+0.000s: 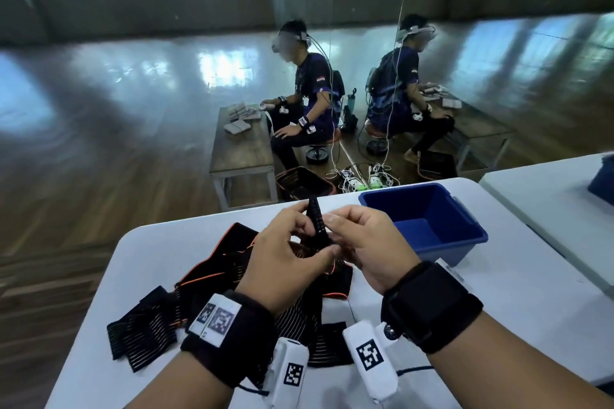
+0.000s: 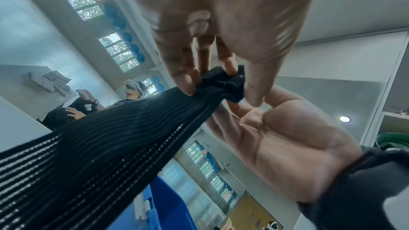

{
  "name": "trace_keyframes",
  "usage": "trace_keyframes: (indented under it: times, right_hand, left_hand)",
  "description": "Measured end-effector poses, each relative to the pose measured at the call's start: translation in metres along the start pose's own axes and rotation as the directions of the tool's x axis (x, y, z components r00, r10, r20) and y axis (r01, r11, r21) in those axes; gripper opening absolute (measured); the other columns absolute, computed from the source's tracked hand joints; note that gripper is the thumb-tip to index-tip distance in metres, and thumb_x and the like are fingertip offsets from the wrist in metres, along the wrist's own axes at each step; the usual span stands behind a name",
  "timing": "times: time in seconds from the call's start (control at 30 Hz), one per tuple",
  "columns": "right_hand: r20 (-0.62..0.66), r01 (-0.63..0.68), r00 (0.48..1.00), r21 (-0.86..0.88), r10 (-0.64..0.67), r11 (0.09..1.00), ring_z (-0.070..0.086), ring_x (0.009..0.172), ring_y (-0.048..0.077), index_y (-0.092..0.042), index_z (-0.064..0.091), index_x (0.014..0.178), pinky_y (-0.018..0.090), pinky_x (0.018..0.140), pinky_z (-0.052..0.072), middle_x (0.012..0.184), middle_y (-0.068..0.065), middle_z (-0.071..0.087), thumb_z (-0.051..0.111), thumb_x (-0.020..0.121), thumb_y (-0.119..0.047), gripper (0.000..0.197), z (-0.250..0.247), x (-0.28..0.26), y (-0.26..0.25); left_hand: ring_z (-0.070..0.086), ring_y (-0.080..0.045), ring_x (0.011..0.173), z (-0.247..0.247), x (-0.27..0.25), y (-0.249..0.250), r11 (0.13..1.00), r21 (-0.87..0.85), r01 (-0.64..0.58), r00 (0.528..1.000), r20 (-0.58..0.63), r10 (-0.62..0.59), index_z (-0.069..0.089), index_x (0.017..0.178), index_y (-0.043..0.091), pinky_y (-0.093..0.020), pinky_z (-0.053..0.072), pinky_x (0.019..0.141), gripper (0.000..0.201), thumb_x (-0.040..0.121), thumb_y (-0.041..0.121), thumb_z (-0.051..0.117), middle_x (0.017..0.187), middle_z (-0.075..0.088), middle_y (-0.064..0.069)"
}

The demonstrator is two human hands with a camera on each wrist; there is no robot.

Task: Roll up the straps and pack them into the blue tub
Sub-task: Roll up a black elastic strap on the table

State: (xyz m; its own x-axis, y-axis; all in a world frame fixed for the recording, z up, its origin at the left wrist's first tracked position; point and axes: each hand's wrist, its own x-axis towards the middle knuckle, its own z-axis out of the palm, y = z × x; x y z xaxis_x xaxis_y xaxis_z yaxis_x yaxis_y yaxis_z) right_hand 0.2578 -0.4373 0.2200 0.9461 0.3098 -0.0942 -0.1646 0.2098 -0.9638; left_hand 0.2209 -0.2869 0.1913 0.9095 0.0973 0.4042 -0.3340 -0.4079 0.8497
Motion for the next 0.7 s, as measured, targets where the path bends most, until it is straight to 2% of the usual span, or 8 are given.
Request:
trace_keyframes:
  times: [0.07,0.13,0.2,0.27,0.33,0.43,0.6,0.7]
  right_hand:
    - [-0.013,0.039,0.999,-0.084,-0.041,0.996,0.067,0.067,0.015,0.004,0.066,0.096,0.028,0.064,0.059,0.079,0.012,0.068,0.063,0.094,-0.002,0.007,-0.014,0.005,-0.004]
    - [-0.043,0.085,0.994,-0.226,-0.097,0.97,0.066,0.077,0.013,-0.007,0.071,0.092,0.033,0.075,0.058,0.082,0.004,0.07,0.068,0.09,-0.003,0.005,-0.03,0.01,-0.006]
    - [-0.044,0.153,0.983,-0.353,-0.18,0.923,0.063,0.078,0.003,-0.018,0.072,0.087,0.026,0.077,0.053,0.078,-0.012,0.069,0.073,0.086,-0.005,0.013,-0.046,0.012,-0.006]
    - [-0.02,0.19,0.975,-0.451,-0.223,0.872,0.063,0.086,-0.003,-0.026,0.071,0.085,0.027,0.084,0.052,0.084,-0.017,0.07,0.075,0.083,-0.008,0.019,-0.057,0.011,-0.007]
    - [0.031,0.214,0.974,-0.428,-0.223,0.878,0.067,0.092,0.009,-0.028,0.069,0.087,0.041,0.089,0.057,0.092,-0.007,0.072,0.075,0.081,-0.008,0.022,-0.064,0.009,-0.008]
    - [0.07,0.251,0.968,-0.356,-0.242,0.9,0.067,0.081,0.025,-0.028,0.067,0.088,0.058,0.084,0.057,0.091,0.01,0.069,0.072,0.078,-0.008,0.023,-0.069,0.005,-0.012]
    - [0.1,0.293,0.956,-0.374,-0.276,0.88,0.066,0.081,0.032,-0.026,0.061,0.092,0.059,0.081,0.057,0.097,0.02,0.066,0.069,0.083,-0.002,0.027,-0.075,0.007,-0.018]
    - [0.095,0.253,0.967,-0.321,-0.235,0.913,0.066,0.083,0.03,-0.031,0.059,0.093,0.063,0.081,0.056,0.097,0.023,0.065,0.065,0.081,-0.004,0.031,-0.079,0.014,-0.018]
  left_hand:
    - [0.069,-0.011,0.09,0.013,0.005,0.001,1.0,-0.01,0.014,0.999,-0.033,-0.015,0.055,0.086,0.027,-0.039,0.058,0.074,0.024,0.077,0.024,0.078,0.118,0.067,0.022]
    - [0.069,-0.005,0.083,0.025,0.01,0.003,0.998,-0.026,0.052,0.993,-0.101,-0.055,0.06,0.095,0.03,-0.032,0.056,0.071,0.022,0.085,0.013,0.071,0.102,0.072,0.017]
    - [0.069,-0.006,0.08,0.034,0.016,0.004,0.994,-0.062,0.09,0.985,-0.143,-0.098,0.063,0.101,0.029,-0.03,0.055,0.073,0.022,0.091,0.01,0.066,0.094,0.073,0.01]
    - [0.072,-0.011,0.089,0.04,0.02,0.007,0.985,-0.12,0.125,0.981,-0.135,-0.141,0.063,0.106,0.025,-0.037,0.058,0.081,0.018,0.095,0.01,0.061,0.096,0.076,0.004]
    - [0.073,-0.014,0.092,0.045,0.024,0.011,0.98,-0.143,0.137,0.979,-0.13,-0.156,0.061,0.111,0.024,-0.042,0.059,0.083,0.017,0.097,0.015,0.056,0.098,0.077,0.003]
    - [0.071,-0.014,0.098,0.054,0.029,0.015,0.979,-0.167,0.118,0.979,-0.145,-0.142,0.056,0.119,0.023,-0.041,0.057,0.086,0.024,0.096,0.022,0.05,0.102,0.075,0.003]
    - [0.065,-0.015,0.1,0.068,0.033,0.027,0.982,-0.15,0.117,0.993,-0.012,-0.12,0.039,0.132,0.026,-0.038,0.056,0.086,0.035,0.102,0.008,0.044,0.112,0.063,-0.002]
    - [0.065,-0.019,0.099,0.075,0.038,0.033,0.98,-0.156,0.125,0.99,0.081,-0.113,0.031,0.135,0.031,-0.039,0.057,0.083,0.052,0.093,0.002,0.045,0.111,0.061,-0.002]
